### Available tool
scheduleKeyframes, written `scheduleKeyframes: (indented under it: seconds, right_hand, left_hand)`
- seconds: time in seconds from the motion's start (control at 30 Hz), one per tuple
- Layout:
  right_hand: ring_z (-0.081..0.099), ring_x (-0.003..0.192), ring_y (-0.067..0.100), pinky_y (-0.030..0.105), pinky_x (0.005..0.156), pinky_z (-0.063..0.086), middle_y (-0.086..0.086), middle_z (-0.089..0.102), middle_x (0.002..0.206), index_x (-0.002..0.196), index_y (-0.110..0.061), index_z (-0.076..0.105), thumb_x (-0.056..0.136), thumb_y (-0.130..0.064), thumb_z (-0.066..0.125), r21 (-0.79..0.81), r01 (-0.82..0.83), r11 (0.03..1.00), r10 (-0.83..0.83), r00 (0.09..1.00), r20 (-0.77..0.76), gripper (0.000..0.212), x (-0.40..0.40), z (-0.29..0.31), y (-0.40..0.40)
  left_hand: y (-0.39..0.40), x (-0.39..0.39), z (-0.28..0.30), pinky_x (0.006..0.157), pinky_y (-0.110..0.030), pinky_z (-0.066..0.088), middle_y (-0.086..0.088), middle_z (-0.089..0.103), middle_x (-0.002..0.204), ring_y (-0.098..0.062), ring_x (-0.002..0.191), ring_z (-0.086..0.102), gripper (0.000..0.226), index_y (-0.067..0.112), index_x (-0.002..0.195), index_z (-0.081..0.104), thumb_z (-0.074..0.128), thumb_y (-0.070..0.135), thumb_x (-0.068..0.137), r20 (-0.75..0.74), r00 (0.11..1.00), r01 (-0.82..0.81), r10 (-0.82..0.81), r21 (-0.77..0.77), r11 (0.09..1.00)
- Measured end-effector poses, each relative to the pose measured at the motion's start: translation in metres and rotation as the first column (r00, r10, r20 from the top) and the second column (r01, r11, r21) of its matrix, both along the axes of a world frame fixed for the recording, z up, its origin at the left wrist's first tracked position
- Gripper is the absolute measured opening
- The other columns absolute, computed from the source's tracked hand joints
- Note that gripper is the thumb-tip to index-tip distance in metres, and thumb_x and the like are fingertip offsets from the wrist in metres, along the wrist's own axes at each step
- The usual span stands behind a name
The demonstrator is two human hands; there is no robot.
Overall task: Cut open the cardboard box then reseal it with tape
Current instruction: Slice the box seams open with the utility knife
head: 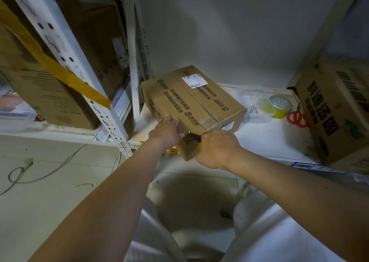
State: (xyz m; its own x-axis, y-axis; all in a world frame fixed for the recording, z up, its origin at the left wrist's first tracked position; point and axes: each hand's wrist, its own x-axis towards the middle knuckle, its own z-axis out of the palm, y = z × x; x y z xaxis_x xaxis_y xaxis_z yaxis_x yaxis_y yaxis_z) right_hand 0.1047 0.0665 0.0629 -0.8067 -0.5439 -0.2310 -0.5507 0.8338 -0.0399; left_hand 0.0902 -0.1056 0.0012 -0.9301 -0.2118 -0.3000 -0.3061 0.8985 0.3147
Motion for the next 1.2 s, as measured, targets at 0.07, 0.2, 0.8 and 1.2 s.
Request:
scheduleKeyframes:
  seconds: [0.07,0.2,0.8,1.2]
  right_hand:
    - [0.057,0.097,0.029,0.028,0.07,0.037,0.011,0.062,0.107,0.104,-0.01,0.06,0.08,-0.028,0.053,-0.037,0.01,0.999,-0.01,1.0,-0.001,0.031,0.002,-0.004,0.002]
    - [0.058,0.101,0.032,0.03,0.074,0.039,0.012,0.063,0.107,0.107,-0.011,0.059,0.081,-0.033,0.053,-0.127,0.066,0.99,-0.066,0.998,0.005,0.034,0.005,-0.016,0.006]
    - [0.06,0.093,0.032,0.033,0.073,0.045,0.008,0.064,0.099,0.102,-0.014,0.054,0.079,-0.036,0.056,-0.33,0.203,0.922,-0.178,0.978,0.106,0.031,0.0,-0.035,0.005]
    - [0.056,0.094,0.027,0.035,0.08,0.046,0.001,0.063,0.097,0.1,-0.021,0.058,0.076,-0.039,0.055,-0.569,0.367,0.736,-0.255,0.928,0.271,0.03,-0.059,-0.006,-0.022]
  left_hand:
    - [0.0,0.002,0.001,0.112,-0.051,0.033,-0.005,0.022,0.152,-0.028,0.146,0.02,0.07,0.019,0.151,0.025,0.052,0.047,0.093,0.009,1.0,0.018,-0.018,-0.014,1.0]
    - [0.001,0.009,0.008,0.117,-0.051,0.025,-0.003,0.007,0.162,-0.026,0.149,0.009,0.078,0.021,0.154,0.016,0.051,0.052,0.092,0.02,1.0,0.023,-0.022,-0.008,1.0]
    - [0.006,0.008,0.022,0.114,-0.051,0.029,-0.007,0.018,0.158,-0.027,0.147,0.016,0.08,0.02,0.152,0.022,0.057,0.053,0.089,0.073,0.997,0.042,-0.038,-0.049,0.998]
    - [0.005,0.006,0.02,0.101,-0.048,0.043,-0.004,0.036,0.138,-0.026,0.128,0.04,0.077,0.021,0.148,0.033,0.06,0.055,0.084,0.065,0.997,0.04,-0.034,-0.083,0.996]
